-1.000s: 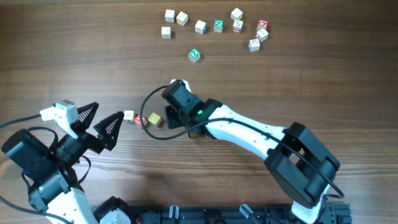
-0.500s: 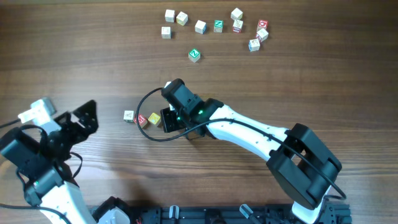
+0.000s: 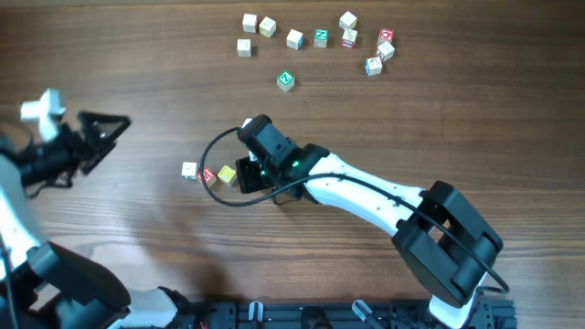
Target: Form a horizontal line
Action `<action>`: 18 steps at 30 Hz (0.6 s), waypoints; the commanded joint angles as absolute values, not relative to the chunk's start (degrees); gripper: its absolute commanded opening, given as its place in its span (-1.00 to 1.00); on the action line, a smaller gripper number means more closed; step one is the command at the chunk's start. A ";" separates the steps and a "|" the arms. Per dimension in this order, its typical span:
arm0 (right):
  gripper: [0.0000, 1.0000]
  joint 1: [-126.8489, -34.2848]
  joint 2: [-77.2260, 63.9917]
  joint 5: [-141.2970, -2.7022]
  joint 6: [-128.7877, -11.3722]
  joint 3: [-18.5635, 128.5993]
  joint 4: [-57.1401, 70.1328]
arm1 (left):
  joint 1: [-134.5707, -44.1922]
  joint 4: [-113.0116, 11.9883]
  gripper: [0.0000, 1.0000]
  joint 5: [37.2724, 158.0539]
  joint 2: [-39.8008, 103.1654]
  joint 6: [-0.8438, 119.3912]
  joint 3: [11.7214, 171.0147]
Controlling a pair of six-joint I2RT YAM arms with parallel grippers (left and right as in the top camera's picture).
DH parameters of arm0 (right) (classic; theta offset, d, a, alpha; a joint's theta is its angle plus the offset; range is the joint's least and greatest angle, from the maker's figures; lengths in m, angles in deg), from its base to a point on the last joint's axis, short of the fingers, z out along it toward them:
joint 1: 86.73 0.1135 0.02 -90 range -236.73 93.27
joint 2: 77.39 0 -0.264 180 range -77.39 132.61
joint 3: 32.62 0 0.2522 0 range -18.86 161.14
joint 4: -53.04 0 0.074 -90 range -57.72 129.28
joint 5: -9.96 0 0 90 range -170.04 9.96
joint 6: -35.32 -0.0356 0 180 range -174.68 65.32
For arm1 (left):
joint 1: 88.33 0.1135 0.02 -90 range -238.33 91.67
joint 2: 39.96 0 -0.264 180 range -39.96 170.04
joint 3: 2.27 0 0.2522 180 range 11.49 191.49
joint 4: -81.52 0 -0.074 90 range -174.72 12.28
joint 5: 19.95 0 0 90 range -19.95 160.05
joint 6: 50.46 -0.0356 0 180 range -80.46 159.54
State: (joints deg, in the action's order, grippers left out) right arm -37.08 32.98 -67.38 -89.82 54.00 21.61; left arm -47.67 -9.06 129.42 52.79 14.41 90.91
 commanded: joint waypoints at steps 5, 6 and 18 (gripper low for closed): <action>-0.91 -41.85 31.73 -68.62 -93.86 53.94 17.33 | -67.03 -9.50 1.00 132.39 55.39 0.27 94.43; -0.91 -42.31 31.73 -68.62 -93.88 53.94 16.78 | -69.07 -9.48 1.00 132.35 56.13 0.07 94.43; -0.91 -43.86 31.73 -67.99 -94.32 53.94 13.92 | -55.78 -10.57 1.00 116.22 56.92 16.45 93.90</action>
